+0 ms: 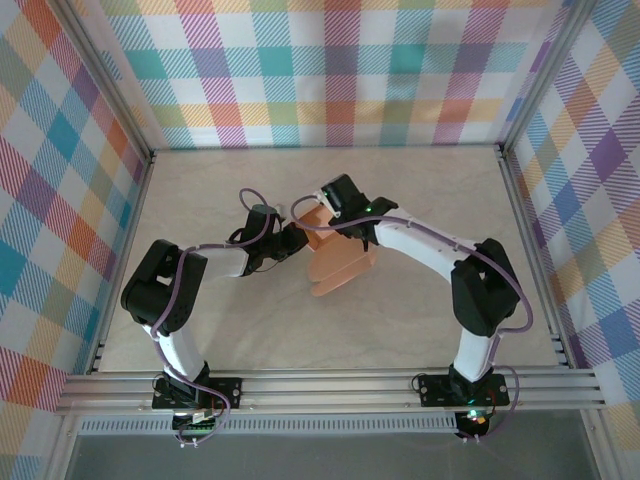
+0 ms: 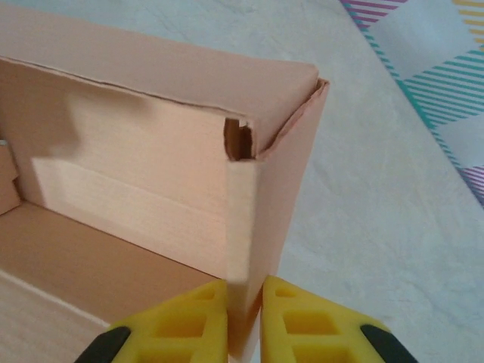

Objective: Fold the paper box

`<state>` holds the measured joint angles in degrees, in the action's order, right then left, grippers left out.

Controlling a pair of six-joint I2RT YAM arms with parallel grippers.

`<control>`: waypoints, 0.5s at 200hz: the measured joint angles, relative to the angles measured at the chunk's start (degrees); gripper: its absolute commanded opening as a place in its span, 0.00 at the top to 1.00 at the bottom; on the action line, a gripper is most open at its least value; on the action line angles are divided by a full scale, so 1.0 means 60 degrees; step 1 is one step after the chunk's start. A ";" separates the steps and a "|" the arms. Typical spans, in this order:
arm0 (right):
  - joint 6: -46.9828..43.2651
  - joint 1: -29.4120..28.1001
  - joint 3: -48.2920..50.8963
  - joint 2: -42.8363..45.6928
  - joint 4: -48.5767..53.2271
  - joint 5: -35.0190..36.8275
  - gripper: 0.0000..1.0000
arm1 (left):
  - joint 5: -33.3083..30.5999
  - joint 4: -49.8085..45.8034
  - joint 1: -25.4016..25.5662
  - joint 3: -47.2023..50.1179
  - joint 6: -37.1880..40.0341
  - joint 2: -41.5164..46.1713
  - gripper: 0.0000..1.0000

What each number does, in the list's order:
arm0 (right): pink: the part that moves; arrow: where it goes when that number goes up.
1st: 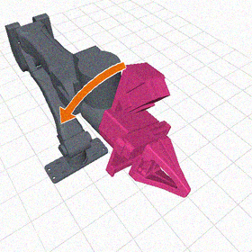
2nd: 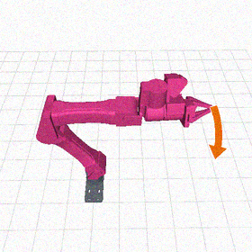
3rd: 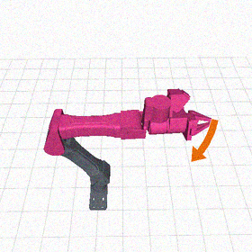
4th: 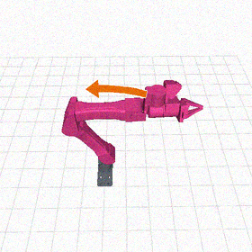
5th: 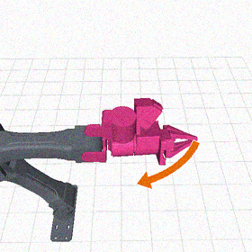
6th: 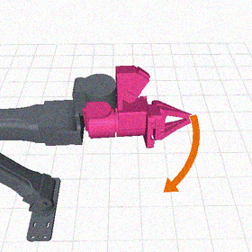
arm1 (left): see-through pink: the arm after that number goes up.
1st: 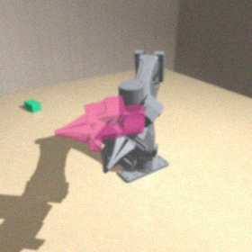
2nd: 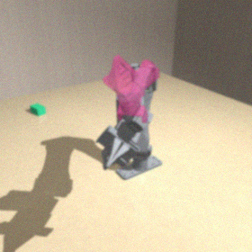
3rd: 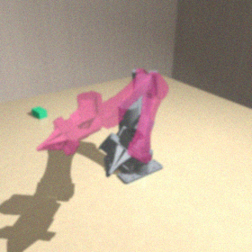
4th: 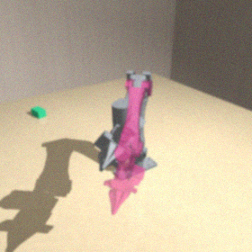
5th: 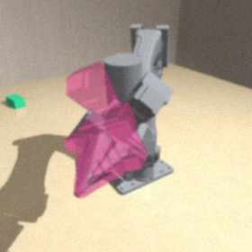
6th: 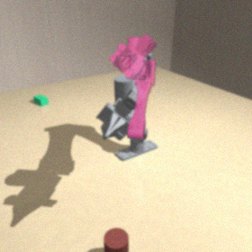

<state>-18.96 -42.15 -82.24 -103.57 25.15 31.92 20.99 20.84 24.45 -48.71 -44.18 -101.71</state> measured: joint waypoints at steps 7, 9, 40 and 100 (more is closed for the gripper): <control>0.0000 -0.0069 0.0000 -0.0047 -0.0047 0.0197 0.87 | 0.0000 0.0004 0.0000 0.0000 0.0000 -0.0007 1.00; -0.0007 -0.0087 0.0000 -0.0058 -0.0058 0.0248 0.88 | 0.0000 0.0004 0.0000 -0.0004 0.0000 -0.0011 1.00; -0.0044 -0.0299 0.0000 -0.0146 -0.0244 0.0885 0.90 | 0.0000 0.0004 0.0000 -0.0018 -0.0066 -0.0055 1.00; -0.0240 -0.0364 -0.0004 -0.0306 -0.0459 0.1402 0.80 | 0.0142 0.0011 0.0000 -0.0178 -0.0178 -0.0164 1.00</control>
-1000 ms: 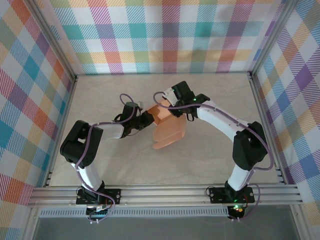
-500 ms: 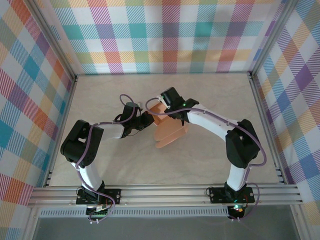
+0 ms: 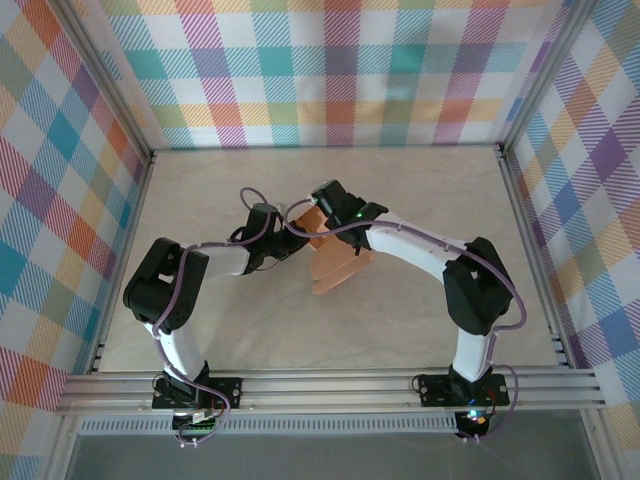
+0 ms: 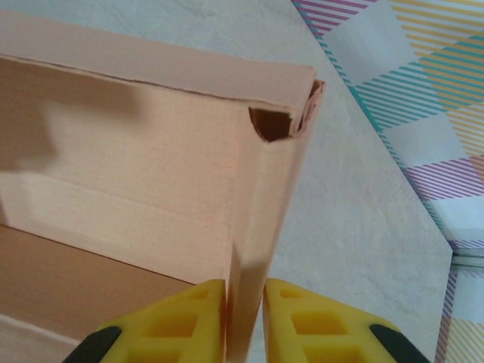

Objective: Fold the paper box

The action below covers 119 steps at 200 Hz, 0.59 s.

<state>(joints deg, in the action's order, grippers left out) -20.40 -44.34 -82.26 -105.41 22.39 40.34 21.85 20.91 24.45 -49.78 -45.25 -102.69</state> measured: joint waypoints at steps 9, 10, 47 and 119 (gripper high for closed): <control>-0.0004 0.0000 0.0000 -0.0055 -0.0029 0.0047 0.80 | 0.0004 -0.0029 0.0000 0.0000 0.0000 0.0000 1.00; -0.0004 0.0000 0.0000 -0.0058 -0.0033 0.0051 0.81 | 0.0004 -0.0036 0.0000 0.0000 0.0000 0.0000 1.00; -0.0018 -0.0004 0.0000 -0.0160 -0.0095 0.0219 0.90 | 0.0000 -0.0244 0.0004 -0.0015 0.0000 0.0000 1.00; -0.0277 -0.0102 0.0000 -0.0164 -0.0703 0.0831 0.81 | -0.0080 -0.0543 0.0011 -0.0350 -0.0069 0.0000 1.00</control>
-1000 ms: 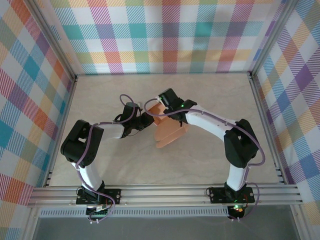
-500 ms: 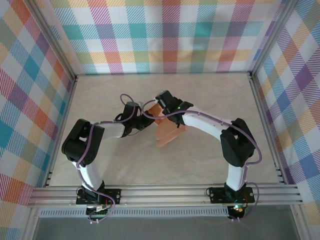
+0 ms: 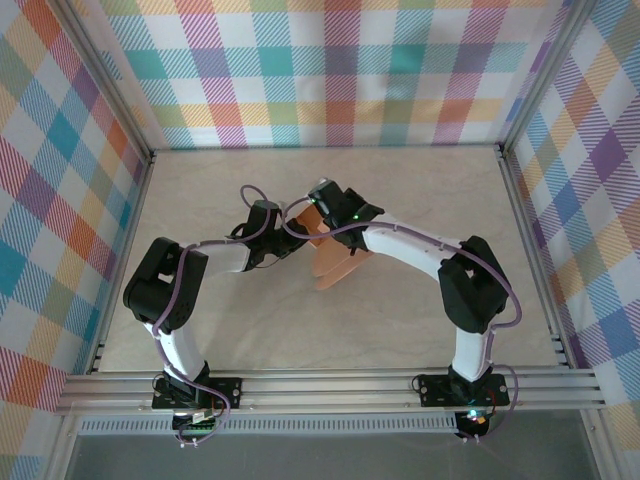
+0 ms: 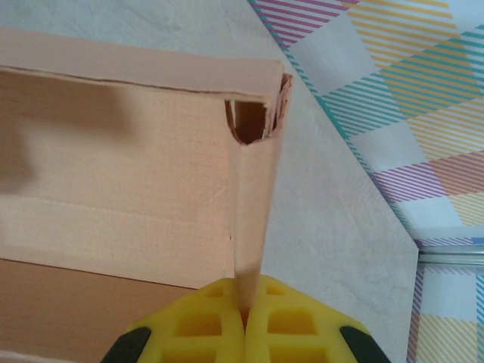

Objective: Fold the paper box

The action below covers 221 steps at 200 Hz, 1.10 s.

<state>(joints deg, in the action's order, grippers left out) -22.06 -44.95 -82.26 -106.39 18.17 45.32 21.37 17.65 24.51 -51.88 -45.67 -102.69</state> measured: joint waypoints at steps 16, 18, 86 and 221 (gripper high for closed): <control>-0.0171 -0.0022 0.0007 -0.0018 -0.0113 0.0080 0.78 | 0.0018 -0.0033 0.0007 -0.0022 0.0004 0.0004 1.00; -0.0182 -0.0022 0.0007 -0.0036 -0.0146 0.0091 0.78 | 0.0018 -0.0033 0.0007 -0.0025 0.0004 0.0004 1.00; -0.0481 -0.0022 0.0284 -0.0135 -0.0838 0.0484 1.00 | 0.0029 -0.0437 0.0153 -0.0219 -0.0036 0.0004 1.00; -0.0670 -0.0029 0.0557 -0.0066 -0.1140 0.0667 1.00 | 0.0036 -0.0696 0.0284 -0.0481 -0.0211 -0.0127 1.00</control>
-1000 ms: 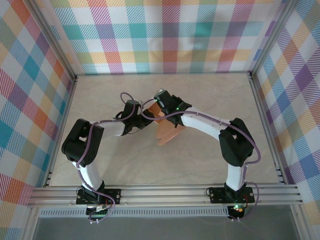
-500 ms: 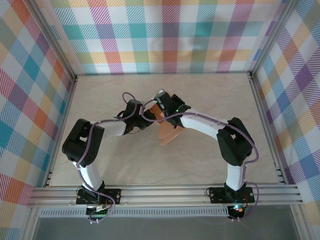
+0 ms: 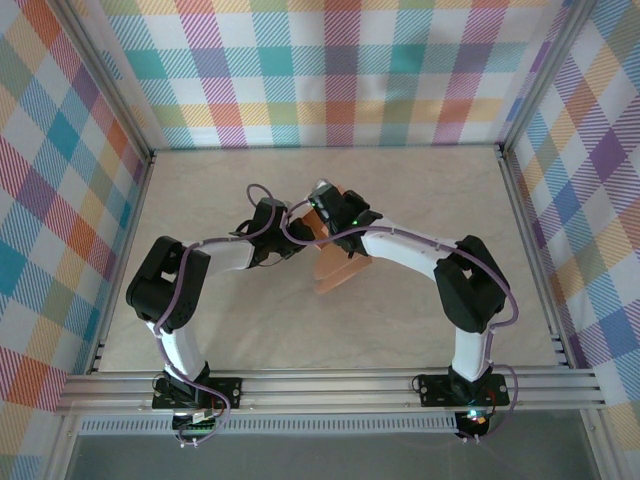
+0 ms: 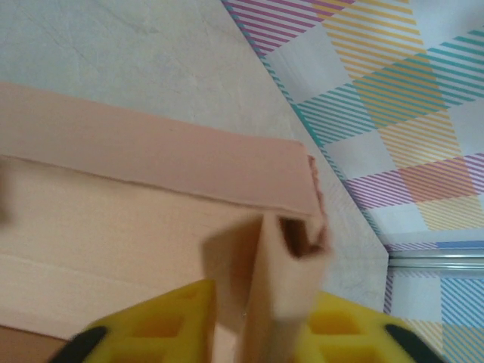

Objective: Fold the paper box

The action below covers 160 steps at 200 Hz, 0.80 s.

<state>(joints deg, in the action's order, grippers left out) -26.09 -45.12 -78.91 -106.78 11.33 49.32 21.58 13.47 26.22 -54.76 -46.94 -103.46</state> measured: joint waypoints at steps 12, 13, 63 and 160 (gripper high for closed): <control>0.0055 0.0025 0.0040 0.0018 -0.0058 0.0025 1.00 | 0.0051 -0.0055 0.0025 0.0000 0.0000 -0.0036 1.00; 0.0076 0.0029 0.0040 0.0018 -0.0091 0.0025 1.00 | 0.0058 -0.0055 0.0025 -0.0004 0.0000 -0.0040 1.00; 0.0084 0.0004 0.0084 0.0058 -0.0168 -0.0018 0.67 | 0.0073 0.0011 0.0109 -0.0062 0.0000 -0.0076 1.00; 0.0718 0.0007 0.0466 0.0780 0.0208 -0.1370 0.22 | 0.0076 0.0033 0.0113 -0.0098 0.0000 -0.0076 1.00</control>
<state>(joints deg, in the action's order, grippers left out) -21.78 -45.08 -76.12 -102.10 12.58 41.10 22.04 13.67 26.89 -55.35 -46.94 -103.92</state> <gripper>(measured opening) 0.709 0.056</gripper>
